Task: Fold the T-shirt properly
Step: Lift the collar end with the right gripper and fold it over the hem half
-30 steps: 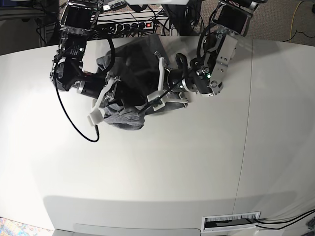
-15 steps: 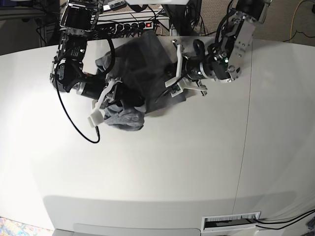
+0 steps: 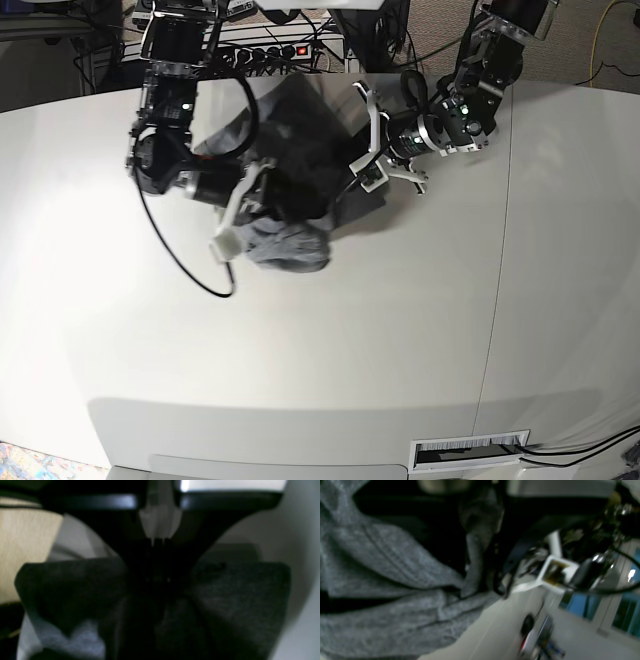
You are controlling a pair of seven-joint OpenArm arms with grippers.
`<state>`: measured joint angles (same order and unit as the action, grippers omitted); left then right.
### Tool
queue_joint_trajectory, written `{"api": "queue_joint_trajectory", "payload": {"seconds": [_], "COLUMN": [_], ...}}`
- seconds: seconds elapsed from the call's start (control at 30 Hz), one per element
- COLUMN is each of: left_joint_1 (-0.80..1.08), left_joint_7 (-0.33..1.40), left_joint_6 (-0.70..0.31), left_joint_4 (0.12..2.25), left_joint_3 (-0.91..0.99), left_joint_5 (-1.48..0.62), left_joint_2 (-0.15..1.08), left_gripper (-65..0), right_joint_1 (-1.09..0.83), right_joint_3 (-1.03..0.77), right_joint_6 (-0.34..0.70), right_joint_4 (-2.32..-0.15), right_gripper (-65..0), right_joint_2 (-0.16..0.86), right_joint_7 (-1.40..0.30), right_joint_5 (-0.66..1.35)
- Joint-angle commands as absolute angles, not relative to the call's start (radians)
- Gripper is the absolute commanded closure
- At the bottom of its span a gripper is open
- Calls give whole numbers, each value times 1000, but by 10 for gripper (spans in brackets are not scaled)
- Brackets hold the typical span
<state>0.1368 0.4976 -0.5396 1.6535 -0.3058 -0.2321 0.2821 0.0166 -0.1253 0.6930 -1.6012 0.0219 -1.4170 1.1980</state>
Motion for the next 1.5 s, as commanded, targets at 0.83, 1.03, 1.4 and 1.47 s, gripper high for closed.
{"api": "queue_joint_trajectory", "payload": {"seconds": [0.83, 1.03, 1.4, 1.47], "left_joint_1": [110, 110, 96, 94], "left_joint_7": [463, 463, 454, 455], "left_joint_6": [-505, -504, -504, -504], "left_joint_4": [1633, 1633, 1633, 1633], "left_joint_3": [-303, -303, -303, -303], "left_joint_5": [-103, -38, 8, 8], "left_joint_2": [286, 286, 285, 285], "left_gripper": [0, 0, 0, 0], "right_joint_1": [34, 34, 36, 36], "right_joint_3": [-47, -47, -45, -45], "right_joint_6": [698, 698, 698, 698], "right_joint_4": [-1621, -1621, -1623, -1623], "right_gripper": [-152, -152, -207, -259], "right_joint_2": [31, 69, 150, 150], "right_joint_7": [-1396, -1396, -1396, -1396], "right_joint_5": [1484, 1357, 1327, 1375]}}
